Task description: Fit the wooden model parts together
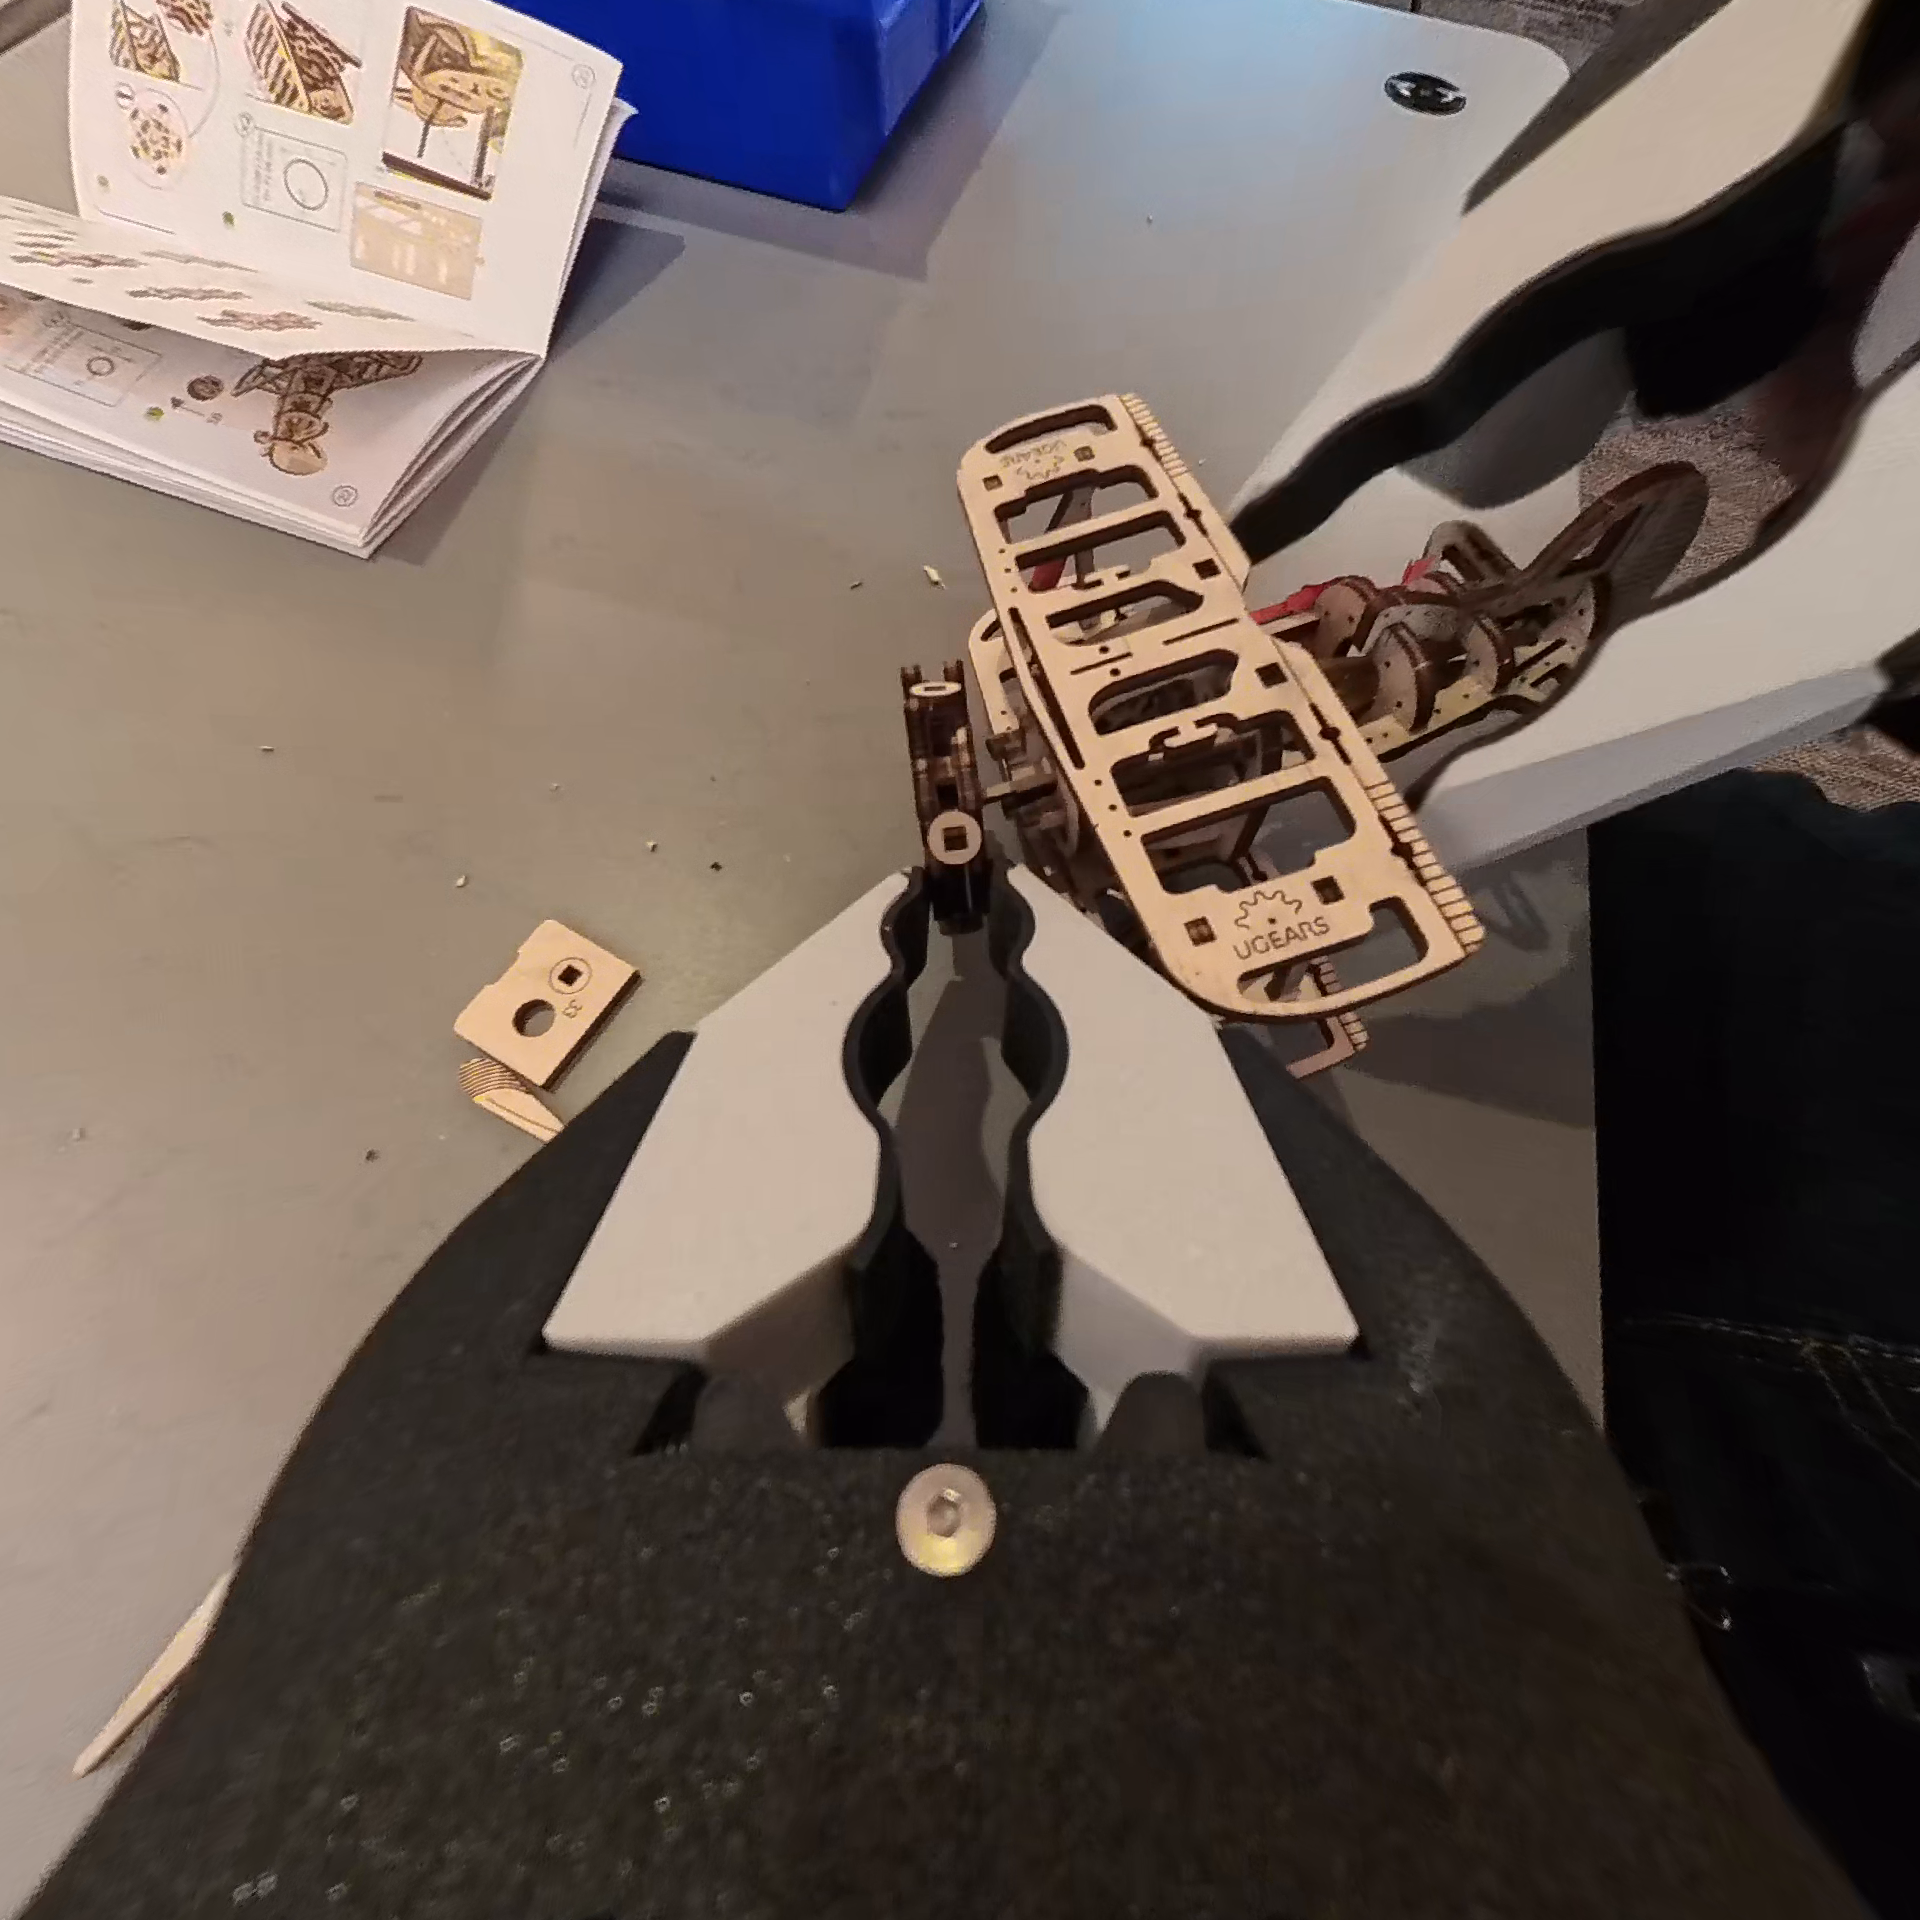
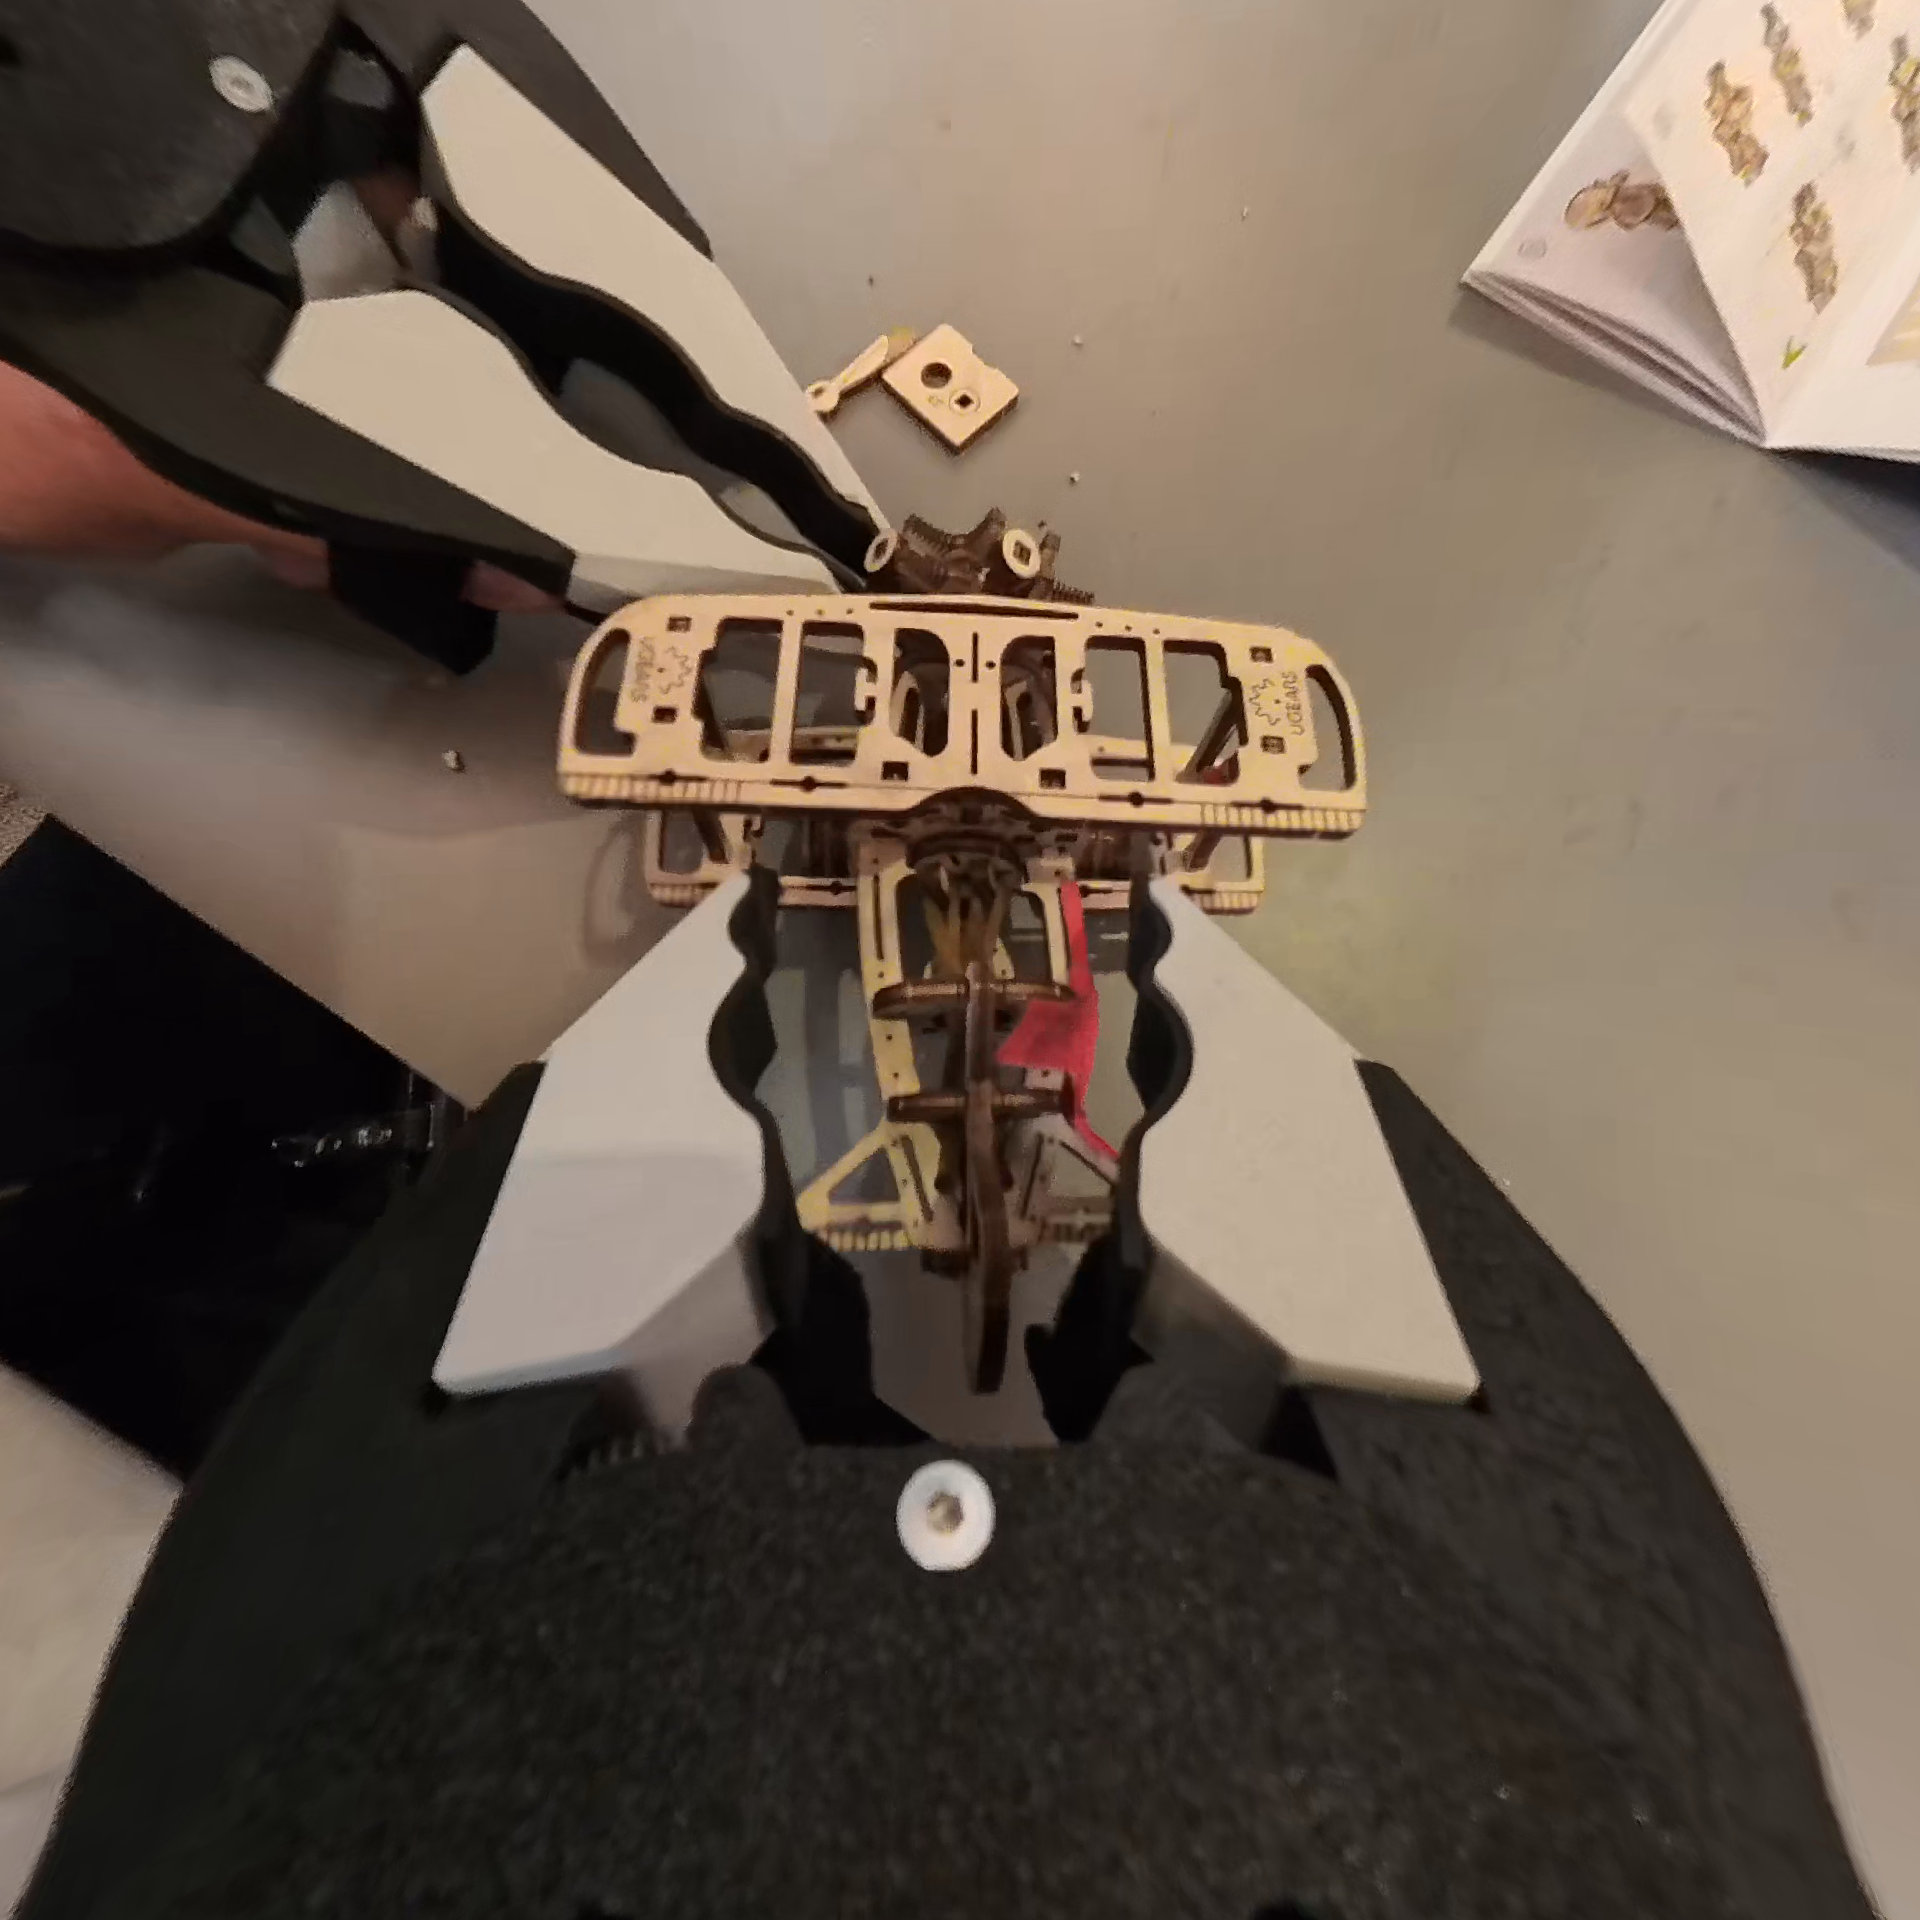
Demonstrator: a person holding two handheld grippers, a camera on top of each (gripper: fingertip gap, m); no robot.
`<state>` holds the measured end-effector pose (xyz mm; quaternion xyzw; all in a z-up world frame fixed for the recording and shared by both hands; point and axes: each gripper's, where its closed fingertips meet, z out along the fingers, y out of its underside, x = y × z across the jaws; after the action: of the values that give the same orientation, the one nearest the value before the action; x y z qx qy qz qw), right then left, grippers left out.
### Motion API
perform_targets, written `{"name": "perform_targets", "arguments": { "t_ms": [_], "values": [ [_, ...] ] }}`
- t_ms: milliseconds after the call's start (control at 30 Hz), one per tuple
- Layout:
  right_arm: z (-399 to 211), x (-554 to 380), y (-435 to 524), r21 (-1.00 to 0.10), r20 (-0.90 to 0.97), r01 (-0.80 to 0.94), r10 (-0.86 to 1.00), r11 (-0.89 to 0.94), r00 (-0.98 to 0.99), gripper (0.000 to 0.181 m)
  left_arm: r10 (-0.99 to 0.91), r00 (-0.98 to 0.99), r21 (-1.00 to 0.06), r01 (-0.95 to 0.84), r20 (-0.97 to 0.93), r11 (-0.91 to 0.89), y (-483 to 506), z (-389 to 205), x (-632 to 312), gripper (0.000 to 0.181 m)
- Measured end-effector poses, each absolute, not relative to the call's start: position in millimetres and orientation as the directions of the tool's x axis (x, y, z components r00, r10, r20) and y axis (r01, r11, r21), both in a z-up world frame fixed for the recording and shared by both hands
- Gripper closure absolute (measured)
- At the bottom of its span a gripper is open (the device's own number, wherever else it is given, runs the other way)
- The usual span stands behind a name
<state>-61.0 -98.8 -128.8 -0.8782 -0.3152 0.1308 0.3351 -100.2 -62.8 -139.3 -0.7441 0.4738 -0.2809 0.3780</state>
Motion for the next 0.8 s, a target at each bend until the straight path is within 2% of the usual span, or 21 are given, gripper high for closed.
{"name": "perform_targets", "arguments": {
  "t_ms": [133,300,333,800],
  "values": [
    [-130,-66,-91,-0.682,-0.045,0.442,0.636,-0.583,0.770,0.119,-0.919,0.390,-0.829,-0.491,0.064,-0.266,-65,-140,-99,0.173],
    [-137,-63,-88,-0.660,0.035,0.503,0.645,-0.559,0.763,0.122,-0.914,0.398,-0.839,-0.468,0.079,-0.277,-62,-137,-100,0.173],
    [-139,-61,-88,-0.653,0.058,0.514,0.640,-0.556,0.766,0.135,-0.912,0.400,-0.839,-0.465,0.085,-0.282,-62,-136,-101,0.173],
    [-139,-65,-84,-0.650,0.063,0.499,0.613,-0.574,0.788,0.136,-0.899,0.429,-0.830,-0.469,0.085,-0.302,-58,-138,-104,0.173]
  ]
}}
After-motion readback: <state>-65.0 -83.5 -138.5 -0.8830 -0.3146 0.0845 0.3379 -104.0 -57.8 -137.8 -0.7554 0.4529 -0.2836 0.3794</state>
